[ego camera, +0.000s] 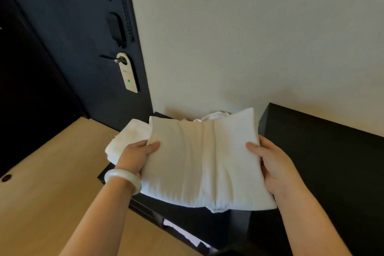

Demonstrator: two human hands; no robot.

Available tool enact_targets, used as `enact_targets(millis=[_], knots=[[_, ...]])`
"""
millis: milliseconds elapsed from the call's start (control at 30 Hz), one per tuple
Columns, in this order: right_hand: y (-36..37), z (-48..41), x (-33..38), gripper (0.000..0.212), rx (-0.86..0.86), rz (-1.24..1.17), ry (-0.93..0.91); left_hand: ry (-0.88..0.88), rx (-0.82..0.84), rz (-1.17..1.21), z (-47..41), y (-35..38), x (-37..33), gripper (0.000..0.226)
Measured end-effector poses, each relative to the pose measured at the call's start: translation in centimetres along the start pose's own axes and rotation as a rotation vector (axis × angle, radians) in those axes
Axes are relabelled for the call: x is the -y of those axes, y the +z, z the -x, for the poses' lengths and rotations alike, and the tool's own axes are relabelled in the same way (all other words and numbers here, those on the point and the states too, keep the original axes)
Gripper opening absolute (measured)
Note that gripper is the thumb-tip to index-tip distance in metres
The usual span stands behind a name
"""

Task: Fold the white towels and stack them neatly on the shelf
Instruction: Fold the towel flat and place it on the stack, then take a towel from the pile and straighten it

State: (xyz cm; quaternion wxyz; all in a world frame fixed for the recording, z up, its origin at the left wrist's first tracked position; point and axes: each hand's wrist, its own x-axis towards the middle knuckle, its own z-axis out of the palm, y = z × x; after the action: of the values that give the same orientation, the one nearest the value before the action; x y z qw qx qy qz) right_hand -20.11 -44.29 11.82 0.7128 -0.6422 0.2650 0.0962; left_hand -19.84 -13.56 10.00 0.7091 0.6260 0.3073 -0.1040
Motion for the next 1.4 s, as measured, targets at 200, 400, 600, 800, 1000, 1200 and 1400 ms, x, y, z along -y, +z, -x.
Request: enact_targets(millis=[200, 400, 600, 800, 1000, 1200, 1400], knots=[[5.7, -5.6, -1.4, 0.036, 0.073, -0.03, 0.029, -0.007, -0.083, 0.005, -4.7, -2.9, -0.9, 0.011], [10.8, -9.9, -3.8, 0.046, 0.099, -0.026, 0.094, -0.057, -0.131, -0.011, -10.4, -6.4, -0.6, 0.022], [15.5, -12.5, -5.9, 0.045, 0.023, -0.042, 0.159, -0.107, -0.085, -0.072, -17.1, -9.5, -1.2, 0.023], [20.9, -13.9, -7.7, 0.044, -0.147, -0.114, 0.158, -0.122, 0.037, -0.17, -24.4, -12.9, -3.6, 0.035], [24.2, -16.4, -10.4, 0.048, -0.275, -0.205, 0.168, -0.036, 0.129, -0.353, -32.8, -14.2, -5.4, 0.033], [25.7, -18.7, -15.2, 0.03, -0.435, -0.139, 0.315, -0.083, 0.257, -0.797, -37.8, -15.5, -1.6, 0.042], [26.4, -19.2, -16.1, 0.027, -0.435, 0.113, 0.186, -0.046, 0.307, -0.829, -39.1, -16.8, -1.0, 0.037]])
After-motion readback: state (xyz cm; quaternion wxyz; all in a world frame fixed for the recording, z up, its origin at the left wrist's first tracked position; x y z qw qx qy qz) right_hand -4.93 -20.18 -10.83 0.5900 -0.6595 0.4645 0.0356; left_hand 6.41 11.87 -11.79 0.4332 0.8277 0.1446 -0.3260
